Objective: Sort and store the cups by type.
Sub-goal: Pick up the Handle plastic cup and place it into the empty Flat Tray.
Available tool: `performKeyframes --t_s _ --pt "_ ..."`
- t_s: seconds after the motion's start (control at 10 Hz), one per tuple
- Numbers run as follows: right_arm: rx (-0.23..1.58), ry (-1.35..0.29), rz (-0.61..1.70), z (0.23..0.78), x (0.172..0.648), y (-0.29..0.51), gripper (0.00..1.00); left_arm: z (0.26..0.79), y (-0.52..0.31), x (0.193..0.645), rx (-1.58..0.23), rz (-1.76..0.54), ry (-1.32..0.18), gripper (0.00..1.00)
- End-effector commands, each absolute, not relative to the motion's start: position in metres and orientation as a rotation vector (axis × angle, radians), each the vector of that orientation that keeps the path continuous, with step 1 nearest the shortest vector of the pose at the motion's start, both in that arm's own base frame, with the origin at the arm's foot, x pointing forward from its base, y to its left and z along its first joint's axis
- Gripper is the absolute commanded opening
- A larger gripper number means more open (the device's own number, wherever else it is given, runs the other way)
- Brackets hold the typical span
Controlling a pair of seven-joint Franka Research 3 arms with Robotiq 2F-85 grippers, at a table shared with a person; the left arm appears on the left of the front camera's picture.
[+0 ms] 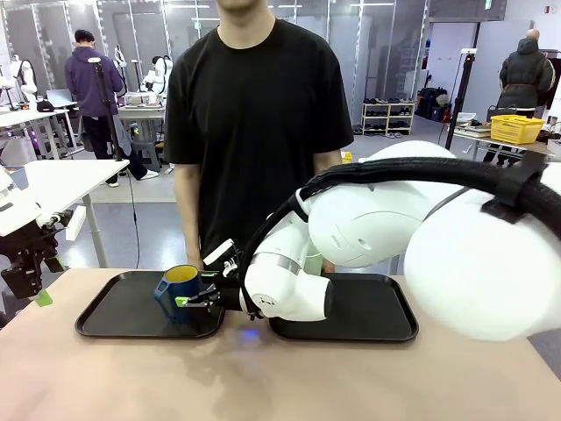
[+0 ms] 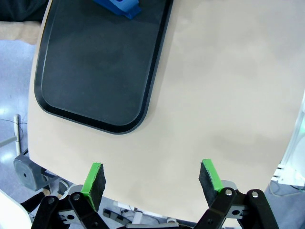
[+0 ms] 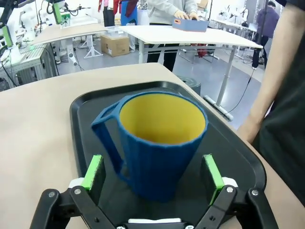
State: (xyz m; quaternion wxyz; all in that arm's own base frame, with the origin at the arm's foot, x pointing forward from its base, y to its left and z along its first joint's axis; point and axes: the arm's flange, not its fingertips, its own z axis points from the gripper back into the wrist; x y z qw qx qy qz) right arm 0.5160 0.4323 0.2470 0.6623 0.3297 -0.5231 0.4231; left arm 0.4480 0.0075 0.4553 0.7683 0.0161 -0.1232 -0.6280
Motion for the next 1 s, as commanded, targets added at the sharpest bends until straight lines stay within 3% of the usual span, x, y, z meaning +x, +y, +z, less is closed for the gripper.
performKeyframes --t_s 0.0,0.4,0.9 --pt "0.699 -1.169 0.958 0.245 0.470 0.423 1.00 0.454 0.008 0.447 0.056 -1.357 -0.275 1.00" --pt "0.587 -1.019 1.065 0.271 0.437 0.384 1.00 0.454 0.008 0.447 0.056 -1.357 -0.275 1.00" --pt "0.458 -0.943 1.165 0.306 0.412 0.360 1.00 0.454 0.008 0.447 0.056 -1.357 -0.275 1.00"
